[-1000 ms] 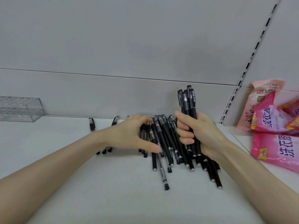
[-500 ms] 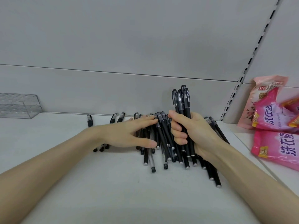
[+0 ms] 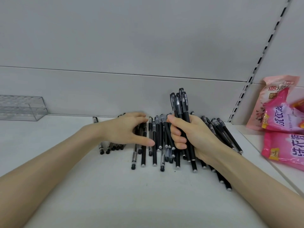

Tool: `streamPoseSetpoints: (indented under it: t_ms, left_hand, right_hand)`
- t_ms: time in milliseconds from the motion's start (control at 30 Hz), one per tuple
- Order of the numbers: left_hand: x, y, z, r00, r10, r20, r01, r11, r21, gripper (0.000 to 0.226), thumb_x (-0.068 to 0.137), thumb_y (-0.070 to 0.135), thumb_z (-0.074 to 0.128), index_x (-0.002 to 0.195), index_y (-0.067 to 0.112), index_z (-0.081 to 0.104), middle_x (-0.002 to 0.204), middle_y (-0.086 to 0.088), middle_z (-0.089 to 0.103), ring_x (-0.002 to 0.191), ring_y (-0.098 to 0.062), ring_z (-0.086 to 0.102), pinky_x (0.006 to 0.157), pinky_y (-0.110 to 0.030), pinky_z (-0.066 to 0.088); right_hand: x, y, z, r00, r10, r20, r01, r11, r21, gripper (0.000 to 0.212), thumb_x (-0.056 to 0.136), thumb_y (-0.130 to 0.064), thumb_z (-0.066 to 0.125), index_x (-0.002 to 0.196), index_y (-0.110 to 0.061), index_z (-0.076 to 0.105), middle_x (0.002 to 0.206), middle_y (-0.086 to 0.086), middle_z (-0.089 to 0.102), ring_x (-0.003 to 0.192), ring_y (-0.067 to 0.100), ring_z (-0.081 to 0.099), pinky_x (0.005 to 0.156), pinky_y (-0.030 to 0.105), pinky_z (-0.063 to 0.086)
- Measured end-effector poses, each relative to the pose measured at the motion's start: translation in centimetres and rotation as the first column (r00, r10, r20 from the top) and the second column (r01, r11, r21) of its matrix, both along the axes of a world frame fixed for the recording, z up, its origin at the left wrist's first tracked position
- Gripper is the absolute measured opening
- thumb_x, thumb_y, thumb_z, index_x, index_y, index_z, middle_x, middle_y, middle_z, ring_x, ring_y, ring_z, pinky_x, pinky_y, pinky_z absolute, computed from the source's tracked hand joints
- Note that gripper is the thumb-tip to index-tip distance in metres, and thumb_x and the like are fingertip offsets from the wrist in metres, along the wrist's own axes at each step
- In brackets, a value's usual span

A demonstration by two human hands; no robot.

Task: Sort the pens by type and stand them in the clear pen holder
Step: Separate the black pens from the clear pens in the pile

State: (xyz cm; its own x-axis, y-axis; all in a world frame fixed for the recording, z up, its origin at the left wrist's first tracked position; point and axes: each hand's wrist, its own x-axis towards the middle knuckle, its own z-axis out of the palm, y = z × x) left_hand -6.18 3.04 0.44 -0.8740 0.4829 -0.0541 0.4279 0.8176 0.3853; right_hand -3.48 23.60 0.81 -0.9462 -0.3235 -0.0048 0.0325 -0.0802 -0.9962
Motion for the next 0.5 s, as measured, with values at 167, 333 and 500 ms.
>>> streamPoseSetpoints:
  t_ms: [167,333,500]
  left_hand:
    - [0.14,-0.18,-0.12,1.000,0.003,-0.008,-0.003,0.999,-0.033,0.100,0.066,0.069,0.053,0.147,0.015,0.027,0.148,0.006,0.028,0.136,-0.008,0.020,0.112,-0.021,0.017]
    - [-0.43,-0.69,0.02,0.998,0.053,-0.028,-0.054,0.998,-0.014,0.103,0.054,0.080,0.064,0.133,0.017,0.043,0.133,0.010,0.036,0.126,-0.008,0.027,0.106,-0.023,0.026]
    - [-0.61,-0.85,0.14,0.992,0.118,-0.037,-0.112,0.986,0.125,0.086,0.045,0.072,0.077,0.112,0.027,0.048,0.113,0.015,0.045,0.113,-0.009,0.039,0.094,-0.025,0.031]
  right_hand:
    - [-0.01,-0.10,0.04,1.000,-0.005,-0.009,0.005,1.000,0.016,0.024,0.096,-0.020,0.054,0.074,-0.012,0.046,0.053,-0.001,0.037,0.041,0.009,0.029,0.036,0.019,0.027]
    - [0.03,-0.15,0.08,1.000,-0.006,-0.005,0.007,1.000,0.014,0.023,0.095,-0.020,0.054,0.077,-0.011,0.043,0.054,-0.001,0.036,0.040,0.009,0.030,0.036,0.019,0.028]
    - [0.07,-0.16,0.00,1.000,-0.011,-0.006,0.011,1.000,0.009,0.016,0.095,-0.017,0.055,0.084,-0.009,0.048,0.056,0.001,0.043,0.042,0.010,0.037,0.036,0.019,0.029]
